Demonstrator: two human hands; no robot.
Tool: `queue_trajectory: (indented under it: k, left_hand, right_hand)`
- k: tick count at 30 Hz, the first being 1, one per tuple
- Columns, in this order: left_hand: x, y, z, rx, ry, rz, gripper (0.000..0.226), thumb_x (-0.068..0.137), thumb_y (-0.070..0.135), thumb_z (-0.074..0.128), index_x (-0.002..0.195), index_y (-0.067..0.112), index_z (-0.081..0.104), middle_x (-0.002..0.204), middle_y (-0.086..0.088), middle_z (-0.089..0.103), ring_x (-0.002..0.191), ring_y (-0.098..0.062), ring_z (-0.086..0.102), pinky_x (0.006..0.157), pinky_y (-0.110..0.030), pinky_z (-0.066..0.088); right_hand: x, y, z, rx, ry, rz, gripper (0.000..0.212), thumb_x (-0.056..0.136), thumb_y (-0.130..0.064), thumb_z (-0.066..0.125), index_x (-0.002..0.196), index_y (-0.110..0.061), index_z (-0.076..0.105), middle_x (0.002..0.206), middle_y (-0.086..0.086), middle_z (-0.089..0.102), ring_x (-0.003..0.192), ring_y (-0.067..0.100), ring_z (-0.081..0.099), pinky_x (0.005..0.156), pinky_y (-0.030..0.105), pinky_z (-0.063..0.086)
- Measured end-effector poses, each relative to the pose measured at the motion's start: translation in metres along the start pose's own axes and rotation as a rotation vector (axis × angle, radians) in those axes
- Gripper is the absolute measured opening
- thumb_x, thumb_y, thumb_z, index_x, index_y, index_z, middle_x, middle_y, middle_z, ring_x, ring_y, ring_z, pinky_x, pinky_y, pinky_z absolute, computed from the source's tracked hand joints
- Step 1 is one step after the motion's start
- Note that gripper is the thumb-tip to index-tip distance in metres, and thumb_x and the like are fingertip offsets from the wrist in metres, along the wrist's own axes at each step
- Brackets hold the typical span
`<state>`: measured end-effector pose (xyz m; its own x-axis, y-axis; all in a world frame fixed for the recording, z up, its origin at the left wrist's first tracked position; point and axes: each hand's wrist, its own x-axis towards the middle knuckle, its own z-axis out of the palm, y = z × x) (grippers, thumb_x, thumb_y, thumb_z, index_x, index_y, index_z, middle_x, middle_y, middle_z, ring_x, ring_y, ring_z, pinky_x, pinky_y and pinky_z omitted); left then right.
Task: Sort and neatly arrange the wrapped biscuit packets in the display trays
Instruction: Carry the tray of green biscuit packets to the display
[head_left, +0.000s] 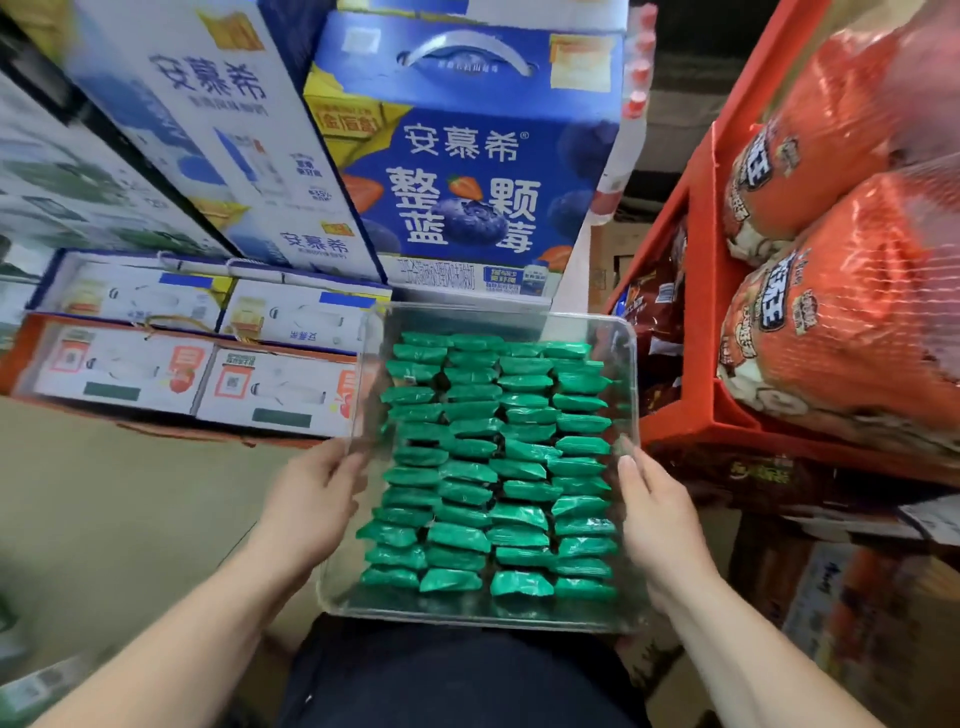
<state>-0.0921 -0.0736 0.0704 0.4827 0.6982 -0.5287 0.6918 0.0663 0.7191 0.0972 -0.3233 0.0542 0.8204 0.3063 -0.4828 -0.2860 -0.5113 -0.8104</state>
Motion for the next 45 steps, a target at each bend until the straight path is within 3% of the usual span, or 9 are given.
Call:
queue_trajectory:
  k: [4,9,13,18,22,26,30,34,45]
  left_hand:
    - [-0.035,-0.004,-0.038,-0.069,0.121,0.086,0.033,0.102,0.013,0.052,0.094,0.043,0.063,0.100,0.004,0.074,0.094,-0.018,0.073,0.079,-0.045,0.061]
    - [-0.058,-0.013,-0.099,-0.164,0.196,0.129,0.036,0.098,0.022,0.062,0.092,0.056,0.070,0.099,0.014,0.076,0.093,-0.013,0.074,0.074,-0.038,0.060]
    - [-0.063,-0.033,-0.153,-0.249,0.335,0.127,0.015,0.094,0.028,0.061,0.098,0.040,0.068,0.100,0.011,0.077,0.096,-0.016,0.074,0.073,-0.044,0.062]
    - [-0.049,-0.077,-0.230,-0.276,0.502,0.040,0.029,0.100,0.009,0.054,0.099,0.036,0.064,0.096,0.007,0.075,0.091,-0.017,0.073,0.074,-0.046,0.062]
    - [-0.040,-0.127,-0.316,-0.312,0.583,-0.030,0.025,0.100,0.010,0.054,0.116,0.025,0.065,0.098,0.006,0.074,0.092,-0.015,0.073,0.073,-0.042,0.062]
    - [-0.043,-0.167,-0.403,-0.370,0.666,-0.094,0.027,0.101,0.012,0.053,0.117,0.032,0.062,0.100,0.009,0.073,0.096,-0.012,0.071,0.077,-0.042,0.062]
    - [-0.049,-0.208,-0.469,-0.458,0.770,-0.146,0.029,0.101,0.010,0.052,0.117,0.031,0.062,0.101,0.011,0.072,0.096,-0.011,0.071,0.074,-0.035,0.061]
    - [-0.050,-0.248,-0.516,-0.568,0.841,-0.210,0.030,0.102,0.008,0.050,0.115,0.032,0.061,0.107,0.009,0.071,0.098,-0.011,0.070,0.075,-0.035,0.058]
    - [0.024,-0.307,-0.658,-0.693,1.002,-0.386,0.029,0.104,0.007,0.048,0.122,0.026,0.061,0.109,0.004,0.069,0.101,-0.014,0.068,0.076,-0.036,0.058]
  right_hand:
    - [-0.012,-0.024,0.006,0.104,-0.113,-0.064,0.038,0.107,-0.031,0.045,0.143,-0.028,0.053,0.141,-0.015,0.058,0.134,0.003,0.050,0.118,0.040,0.035]
    - [-0.022,-0.075,0.045,0.161,-0.237,-0.131,0.035,0.106,-0.024,0.047,0.141,-0.027,0.055,0.137,-0.018,0.060,0.131,0.002,0.052,0.117,0.042,0.037]
    - [-0.034,-0.121,0.099,0.144,-0.318,-0.211,0.035,0.106,-0.021,0.047,0.140,-0.025,0.056,0.135,-0.018,0.061,0.128,0.000,0.054,0.116,0.039,0.037]
    - [-0.043,-0.173,0.211,0.082,-0.500,-0.216,0.032,0.106,-0.020,0.045,0.132,-0.033,0.060,0.133,-0.020,0.062,0.123,-0.005,0.056,0.112,0.029,0.040]
    - [-0.068,-0.218,0.321,0.044,-0.651,-0.207,0.033,0.107,-0.014,0.040,0.113,-0.034,0.065,0.103,-0.024,0.074,0.098,-0.008,0.068,0.074,0.010,0.053]
    - [-0.104,-0.258,0.427,-0.040,-0.751,-0.221,0.033,0.108,-0.015,0.039,0.118,-0.030,0.066,0.111,-0.014,0.075,0.106,0.003,0.069,0.080,0.016,0.055]
    - [-0.128,-0.287,0.520,-0.122,-0.825,-0.268,0.030,0.107,-0.018,0.041,0.116,-0.037,0.062,0.104,-0.025,0.073,0.102,-0.005,0.067,0.090,0.023,0.049]
    - [-0.145,-0.308,0.605,-0.194,-0.935,-0.293,0.037,0.106,-0.022,0.044,0.142,-0.029,0.052,0.114,-0.027,0.070,0.117,-0.001,0.062,0.105,0.028,0.043]
    - [-0.159,-0.382,0.836,-0.332,-1.143,-0.321,0.028,0.107,-0.017,0.042,0.117,-0.035,0.062,0.095,-0.031,0.072,0.098,-0.010,0.066,0.076,0.008,0.051]
